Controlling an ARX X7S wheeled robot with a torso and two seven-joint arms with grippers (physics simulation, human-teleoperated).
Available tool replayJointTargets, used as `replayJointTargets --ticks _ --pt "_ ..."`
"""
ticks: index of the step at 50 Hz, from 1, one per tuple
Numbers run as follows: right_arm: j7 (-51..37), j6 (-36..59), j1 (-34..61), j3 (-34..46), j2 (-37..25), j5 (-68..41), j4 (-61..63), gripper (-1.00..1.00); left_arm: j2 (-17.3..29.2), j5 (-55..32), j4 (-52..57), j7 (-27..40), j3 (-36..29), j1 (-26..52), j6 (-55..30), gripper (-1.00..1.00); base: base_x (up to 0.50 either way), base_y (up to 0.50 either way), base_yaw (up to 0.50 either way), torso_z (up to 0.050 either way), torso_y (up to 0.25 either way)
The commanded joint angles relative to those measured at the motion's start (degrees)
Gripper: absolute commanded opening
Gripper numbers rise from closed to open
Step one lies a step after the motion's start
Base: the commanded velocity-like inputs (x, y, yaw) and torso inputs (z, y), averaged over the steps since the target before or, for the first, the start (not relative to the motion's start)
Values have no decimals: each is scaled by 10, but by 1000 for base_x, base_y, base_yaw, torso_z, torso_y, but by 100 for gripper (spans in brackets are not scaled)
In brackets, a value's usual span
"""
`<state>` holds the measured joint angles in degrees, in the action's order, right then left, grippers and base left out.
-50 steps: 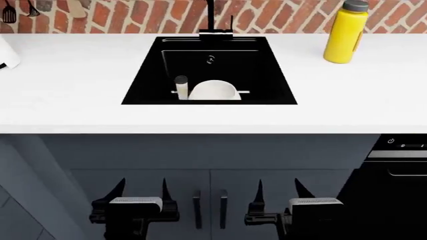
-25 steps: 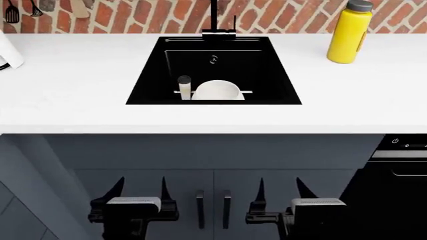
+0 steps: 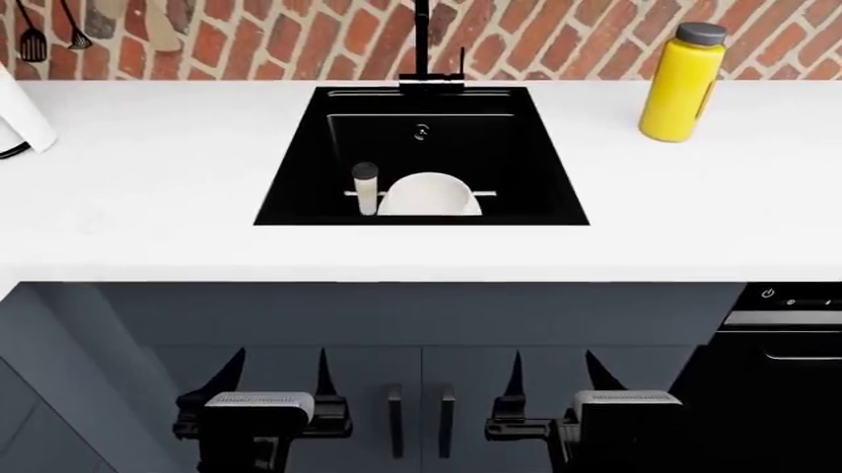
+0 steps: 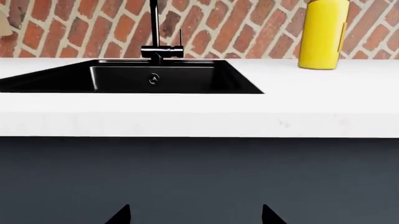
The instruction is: Pick the cup and bowl from the sink and place them on the counter for drying.
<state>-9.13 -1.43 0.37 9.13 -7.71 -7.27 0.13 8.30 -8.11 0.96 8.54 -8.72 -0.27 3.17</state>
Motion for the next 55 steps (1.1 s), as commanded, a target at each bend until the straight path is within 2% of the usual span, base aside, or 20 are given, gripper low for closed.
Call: replayJointTargets --ticks 1,20,28,32,37,38,39,40,41,42,44,47,48,50,53,55 --pt "-6 0 1 7 -5 -2 -1 100 5 -6 0 2 -5 -1 3 100 0 0 0 50 0" --pt "-11 -2 2 15 -12 -8 -1 100 8 -13 -2 7 -15 4 1 100 0 0 0 49 0" --pt "-13 -2 2 18 -14 -12 -2 100 12 -5 10 20 -21 6 -23 100 0 0 0 0 0" --pt "-15 -8 0 17 -15 -14 1 100 20 -14 14 14 -14 -8 3 100 0 0 0 0 0" --pt "-19 -4 2 21 -16 -12 -1 100 20 -9 20 16 -23 -1 -11 100 0 0 0 0 0" --pt "-19 -1 4 22 -17 -12 2 100 21 -14 26 17 -21 -3 -19 100 0 0 0 0 0" --pt "-29 -10 2 19 -17 -4 11 100 9 -65 40 17 -1 -1 -36 100 0 0 0 0 0" --pt "-28 -10 1 18 -18 -8 22 100 11 -77 51 16 7 -6 -36 100 0 0 0 0 0" --pt "-31 27 2 20 -23 -10 57 100 29 -32 75 23 -17 11 -68 100 0 0 0 0 0" --pt "-30 36 4 26 -28 -3 69 100 30 -37 86 23 -16 17 -76 100 0 0 0 0 0" --pt "-28 98 18 24 -40 -13 118 100 41 -55 136 32 -10 37 -142 100 0 0 0 0 0" --pt "-29 196 49 -14 -47 -90 192 100 53 -83 199 44 -8 79 -245 100 0 0 0 0 0" --pt "-32 259 76 -9 -62 -98 220 100 69 -97 224 40 -2 94 -279 100 0 0 0 0 0" --pt "-39 331 114 -29 -70 -138 261 100 68 -113 246 51 -1 138 -336 100 0 0 0 0 0" --pt "-48 414 167 -43 -89 -170 299 100 87 -151 290 45 16 169 -398 100 0 0 0 0 0" --pt "-37 476 213 -63 -105 -216 322 100 90 -186 317 52 24 213 -470 100 0 0 0 0 0"
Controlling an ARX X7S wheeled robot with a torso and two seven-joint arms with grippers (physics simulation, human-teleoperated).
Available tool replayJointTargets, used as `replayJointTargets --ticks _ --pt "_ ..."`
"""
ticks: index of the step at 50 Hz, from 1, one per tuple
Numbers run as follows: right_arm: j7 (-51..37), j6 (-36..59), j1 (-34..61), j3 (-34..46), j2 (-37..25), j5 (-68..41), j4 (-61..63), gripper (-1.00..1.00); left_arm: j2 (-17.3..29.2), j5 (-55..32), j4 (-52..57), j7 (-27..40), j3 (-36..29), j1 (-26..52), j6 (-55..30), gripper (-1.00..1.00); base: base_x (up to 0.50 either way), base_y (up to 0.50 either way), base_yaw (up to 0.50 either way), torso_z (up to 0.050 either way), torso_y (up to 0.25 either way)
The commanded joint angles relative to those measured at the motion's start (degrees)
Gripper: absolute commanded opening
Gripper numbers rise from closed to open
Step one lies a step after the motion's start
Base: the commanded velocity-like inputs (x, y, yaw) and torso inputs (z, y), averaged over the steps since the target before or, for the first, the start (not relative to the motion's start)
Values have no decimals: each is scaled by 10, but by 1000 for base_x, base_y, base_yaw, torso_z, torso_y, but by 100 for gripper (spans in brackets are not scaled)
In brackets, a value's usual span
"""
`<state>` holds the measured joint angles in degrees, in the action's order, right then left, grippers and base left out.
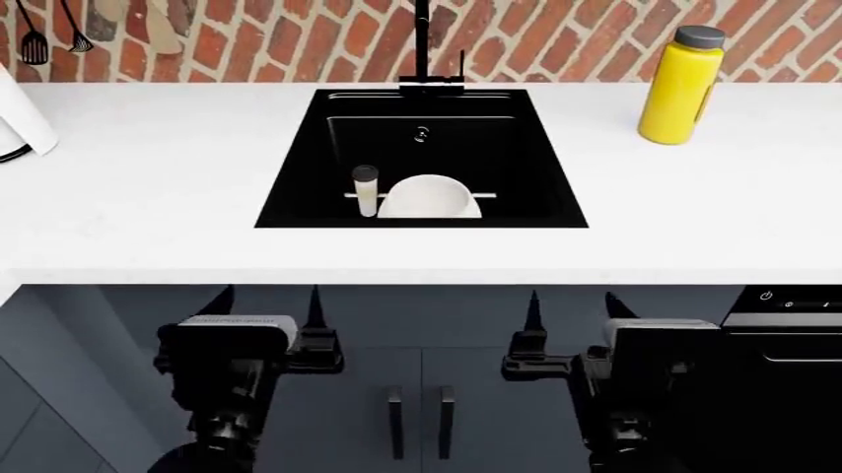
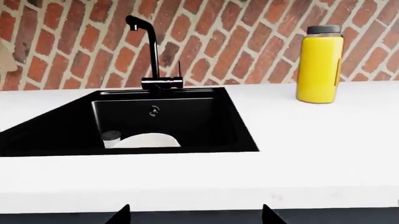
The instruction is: Pick the cup and bowl from the sink and place them on the counter for drying.
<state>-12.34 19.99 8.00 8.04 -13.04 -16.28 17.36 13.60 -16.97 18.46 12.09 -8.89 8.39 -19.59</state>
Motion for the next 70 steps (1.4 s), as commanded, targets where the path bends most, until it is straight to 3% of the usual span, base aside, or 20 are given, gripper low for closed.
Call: replayJointTargets --ticks 1,3,4,6,11,18,19,21,22,33,70 --pt "2 302 164 -53 -64 -148 159 100 44 -117 157 16 32 148 -277 100 0 0 0 0 0" --pt "2 359 211 -68 -75 -180 166 100 48 -156 176 21 47 185 -340 100 0 0 0 0 0" --pt "7 445 297 -131 -88 -266 100 100 51 -242 135 23 79 271 -426 100 0 0 0 0 0" --pt "8 604 455 -117 -98 -304 89 100 46 -272 122 25 101 415 -570 100 0 0 0 0 0" --pt "5 636 520 -138 -88 -319 35 100 45 -288 96 24 99 476 -607 100 0 0 0 0 0" --pt "18 651 563 -112 -101 -318 -27 100 36 -287 63 31 98 497 -613 100 0 0 0 0 0" --pt "19 645 564 -117 -99 -318 -30 100 17 -303 52 44 132 499 -638 100 0 0 0 0 0" --pt "14 656 569 -118 -99 -323 -30 100 22 -312 47 48 150 509 -655 100 0 0 0 0 0" --pt "3 657 574 -136 -94 -325 -30 100 28 -298 51 49 117 511 -642 100 0 0 0 0 0" --pt "11 643 550 -100 -125 -325 -15 100 35 -308 23 48 100 537 -650 100 48 0 0 0 0" --pt "-23 655 526 -85 -139 -363 -6 100 56 -362 21 70 100 509 -651 100 470 0 0 0 0"
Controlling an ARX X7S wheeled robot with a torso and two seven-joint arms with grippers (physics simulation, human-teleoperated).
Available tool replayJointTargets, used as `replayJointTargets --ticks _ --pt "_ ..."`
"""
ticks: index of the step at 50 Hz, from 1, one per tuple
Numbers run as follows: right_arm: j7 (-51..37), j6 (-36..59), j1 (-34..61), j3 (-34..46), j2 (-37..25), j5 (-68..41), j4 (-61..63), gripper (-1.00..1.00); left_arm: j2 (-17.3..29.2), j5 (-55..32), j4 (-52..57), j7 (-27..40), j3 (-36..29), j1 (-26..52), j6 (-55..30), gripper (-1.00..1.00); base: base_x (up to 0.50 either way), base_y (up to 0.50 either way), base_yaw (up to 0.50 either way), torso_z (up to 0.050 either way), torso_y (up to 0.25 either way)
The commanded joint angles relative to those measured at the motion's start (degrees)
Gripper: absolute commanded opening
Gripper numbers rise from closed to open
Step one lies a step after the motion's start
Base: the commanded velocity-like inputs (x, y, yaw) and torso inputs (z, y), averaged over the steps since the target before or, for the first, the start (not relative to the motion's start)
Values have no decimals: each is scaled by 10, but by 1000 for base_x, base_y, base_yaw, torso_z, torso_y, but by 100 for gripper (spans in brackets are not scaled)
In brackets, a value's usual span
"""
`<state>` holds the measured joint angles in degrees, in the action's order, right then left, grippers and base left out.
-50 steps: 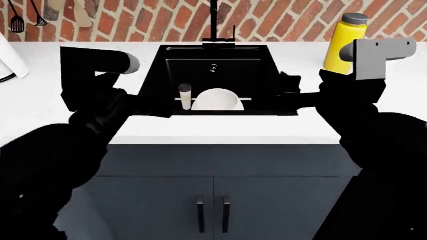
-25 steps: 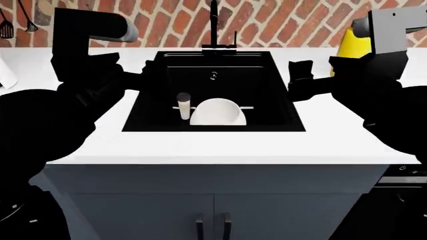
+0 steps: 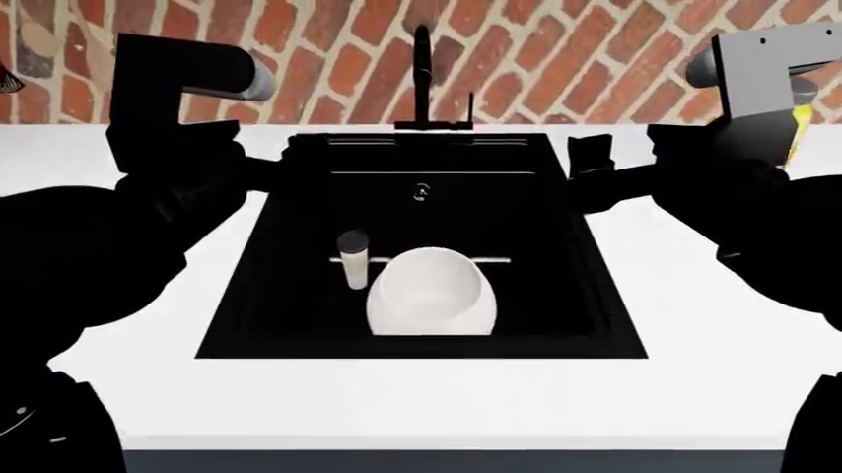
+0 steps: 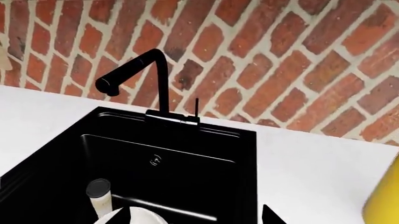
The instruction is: Pick the cup and bowl from the sink and place them on the counter for drying.
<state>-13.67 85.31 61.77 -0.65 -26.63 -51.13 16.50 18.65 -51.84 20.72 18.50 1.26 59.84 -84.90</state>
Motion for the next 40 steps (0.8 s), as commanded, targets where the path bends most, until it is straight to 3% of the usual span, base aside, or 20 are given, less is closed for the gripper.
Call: replayJointTargets --ticks 1,30,40 --pt "-10 0 -14 3 -4 -15 3 100 6 -15 -1 7 0 -5 0 100 488 0 0 0 0" --pt "-24 -9 -11 20 -9 -37 -10 100 23 -29 -15 16 -21 -13 25 100 484 0 0 0 1" --pt "-38 18 -11 22 -5 -61 -24 100 26 -35 -14 21 -24 -22 27 100 205 0 0 0 2"
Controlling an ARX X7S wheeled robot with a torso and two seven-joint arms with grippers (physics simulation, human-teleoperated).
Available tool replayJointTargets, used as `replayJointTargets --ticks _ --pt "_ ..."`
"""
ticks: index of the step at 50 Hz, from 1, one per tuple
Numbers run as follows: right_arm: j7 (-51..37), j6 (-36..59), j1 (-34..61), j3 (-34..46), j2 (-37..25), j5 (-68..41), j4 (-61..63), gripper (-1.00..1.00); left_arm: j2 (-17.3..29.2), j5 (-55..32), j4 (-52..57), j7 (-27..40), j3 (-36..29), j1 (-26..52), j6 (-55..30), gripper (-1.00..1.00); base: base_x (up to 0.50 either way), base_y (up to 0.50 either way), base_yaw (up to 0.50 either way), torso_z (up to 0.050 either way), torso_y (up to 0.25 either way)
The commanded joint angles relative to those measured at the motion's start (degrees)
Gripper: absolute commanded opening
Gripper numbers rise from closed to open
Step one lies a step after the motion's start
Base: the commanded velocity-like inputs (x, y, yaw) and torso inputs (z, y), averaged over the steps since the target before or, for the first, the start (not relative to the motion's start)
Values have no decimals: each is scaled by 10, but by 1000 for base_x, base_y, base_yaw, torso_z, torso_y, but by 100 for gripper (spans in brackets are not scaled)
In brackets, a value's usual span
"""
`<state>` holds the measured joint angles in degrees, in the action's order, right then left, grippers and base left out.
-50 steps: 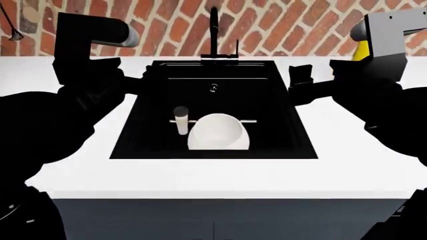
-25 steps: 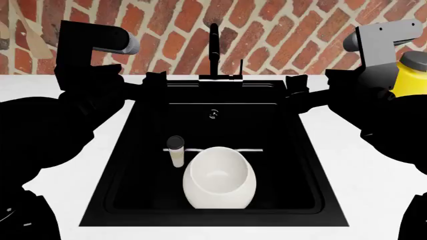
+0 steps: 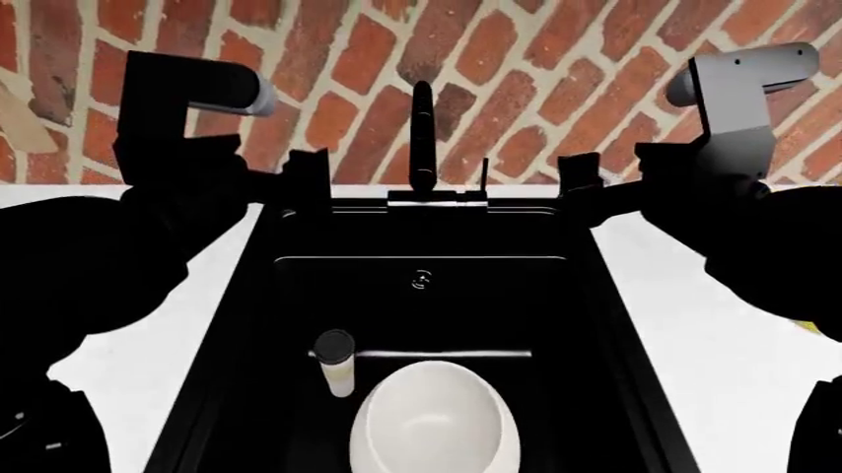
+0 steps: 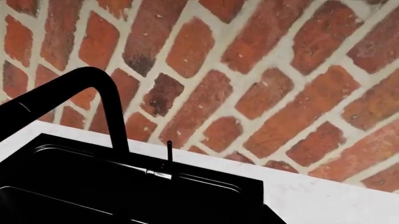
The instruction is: Pick the cup and bowl from the sink and place them on the counter for drying.
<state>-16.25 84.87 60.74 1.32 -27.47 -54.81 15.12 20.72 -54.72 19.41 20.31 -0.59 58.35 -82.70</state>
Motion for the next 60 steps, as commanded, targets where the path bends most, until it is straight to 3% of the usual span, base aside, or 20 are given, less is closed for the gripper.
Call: replayJointTargets --ticks 1,8,14,18,29,43,60 --pt "-15 30 0 1 6 -31 -14 100 6 -7 -1 3 -6 -9 5 100 0 0 0 0 0" --pt "-38 45 -10 12 9 -63 -25 100 8 -13 2 9 -5 -24 6 100 0 0 0 0 0" --pt "-119 48 -3 83 -10 -195 -68 100 9 -14 2 9 -11 -38 12 100 0 0 0 0 0" --pt "-80 37 2 134 -16 -181 -90 100 13 -18 5 8 -6 -48 16 100 0 0 0 0 0" --pt "-81 42 21 230 -14 -258 -119 100 21 -27 2 11 -6 -34 14 100 0 0 0 0 0" --pt "83 -20 80 430 -14 -136 -150 100 26 -36 11 19 0 -51 23 100 0 0 0 0 0" --pt "204 -144 65 519 42 -35 -282 100 30 -74 22 48 22 -61 0 100 0 0 0 0 0"
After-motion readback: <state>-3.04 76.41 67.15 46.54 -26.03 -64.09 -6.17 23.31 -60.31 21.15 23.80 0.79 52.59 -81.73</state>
